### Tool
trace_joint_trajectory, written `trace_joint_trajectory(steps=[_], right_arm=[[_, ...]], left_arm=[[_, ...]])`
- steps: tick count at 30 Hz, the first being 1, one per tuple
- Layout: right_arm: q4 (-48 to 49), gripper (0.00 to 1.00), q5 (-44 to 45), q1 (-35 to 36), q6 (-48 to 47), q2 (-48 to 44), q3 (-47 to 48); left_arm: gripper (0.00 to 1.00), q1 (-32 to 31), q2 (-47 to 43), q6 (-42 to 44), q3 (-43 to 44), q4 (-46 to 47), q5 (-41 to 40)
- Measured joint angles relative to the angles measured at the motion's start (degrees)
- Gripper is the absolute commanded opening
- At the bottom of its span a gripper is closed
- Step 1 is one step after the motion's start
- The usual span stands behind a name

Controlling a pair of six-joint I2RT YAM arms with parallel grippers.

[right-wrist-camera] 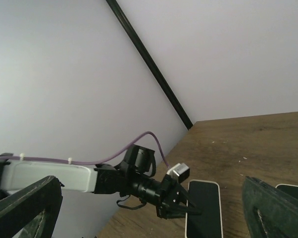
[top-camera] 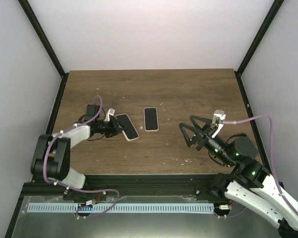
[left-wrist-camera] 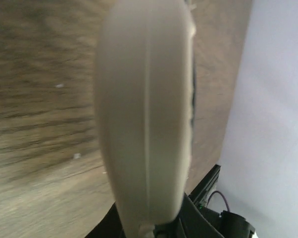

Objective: Put the phone into the phone case

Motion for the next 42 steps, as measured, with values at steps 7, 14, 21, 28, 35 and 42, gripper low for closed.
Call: trace_joint_trajectory(steps=[7, 14, 21, 28, 35, 42], right_arm=[[-0.3, 1.00, 0.3, 0.0, 0.0, 0.7, 0.0], [-1.2, 1.00, 0.3, 0.0, 0.0, 0.9, 0.0], [-4.0, 1.00, 1.0, 0.0, 1.7, 1.6, 0.0], [-14.2, 1.00, 3.9, 0.0, 8.5, 4.9, 3.4], [-29.8, 1.00, 11.4, 0.0, 16.6, 14.3, 12.5], [-41.0, 1.00, 17.0, 0.0, 20.6, 17.2, 19.3]], left_arm=[[0.19, 2.9, 12.6, 5.6, 1.6, -2.9, 1.7], [0.62, 3.8, 14.6, 8.9, 5.3, -8.4, -1.5], [1.00, 4.2, 10.4, 9.9, 7.3, -16.5, -11.6], [1.00, 4.3, -2.7, 9.9, 8.2, -25.3, -23.5], [1.00, 4.3, -19.1, 12.5, 14.8, -33.5, -28.2], [1.00, 4.3, -32.3, 17.1, 23.1, -38.1, -25.5]])
